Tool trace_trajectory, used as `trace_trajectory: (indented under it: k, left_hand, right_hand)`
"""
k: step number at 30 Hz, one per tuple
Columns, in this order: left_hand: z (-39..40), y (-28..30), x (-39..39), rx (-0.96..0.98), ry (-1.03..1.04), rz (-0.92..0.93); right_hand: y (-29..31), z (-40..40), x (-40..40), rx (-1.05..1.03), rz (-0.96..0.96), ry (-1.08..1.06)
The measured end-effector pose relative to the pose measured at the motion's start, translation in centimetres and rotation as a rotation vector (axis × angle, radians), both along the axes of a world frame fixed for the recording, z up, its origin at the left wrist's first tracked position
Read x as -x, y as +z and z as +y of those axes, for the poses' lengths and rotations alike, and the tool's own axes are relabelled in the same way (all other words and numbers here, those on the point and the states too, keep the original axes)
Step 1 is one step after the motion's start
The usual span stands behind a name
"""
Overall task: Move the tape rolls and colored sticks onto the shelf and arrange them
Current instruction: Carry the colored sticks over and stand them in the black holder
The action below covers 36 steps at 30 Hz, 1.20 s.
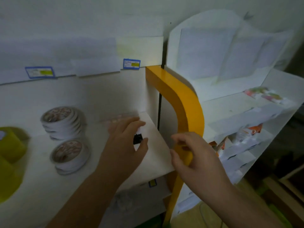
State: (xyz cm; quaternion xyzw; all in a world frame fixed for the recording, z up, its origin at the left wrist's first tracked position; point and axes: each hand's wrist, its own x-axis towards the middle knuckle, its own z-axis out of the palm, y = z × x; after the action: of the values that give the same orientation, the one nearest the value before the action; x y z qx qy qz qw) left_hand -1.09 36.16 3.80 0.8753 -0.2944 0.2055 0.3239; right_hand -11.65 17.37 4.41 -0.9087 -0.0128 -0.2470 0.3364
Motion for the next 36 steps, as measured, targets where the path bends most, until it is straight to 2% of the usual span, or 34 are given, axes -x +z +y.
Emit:
trace_trajectory:
  k: [10,21,29,36]
  left_hand:
    - [-11.2,3.8,8.6,-0.045,-0.024,-0.045]
    - [-24.5,4.5,14.7,-0.085,-0.072,0.05]
    - [-33.3,3.7,14.4,-0.106,-0.178,0.024]
    - [-41.6,3.1,10.2,-0.066,-0.231,0.067]
  right_hand:
    - [-0.2,-12.7,7.8,0.006,-0.052,-0.159]
    - [0.4,-24.5,16.0,0.071,-0.012,-0.233]
    - [-0.4,-30.9,16.8,0.066,0.027,-0.308]
    - [1.0,-38.1,14.6,0.162,0.079,-0.359]
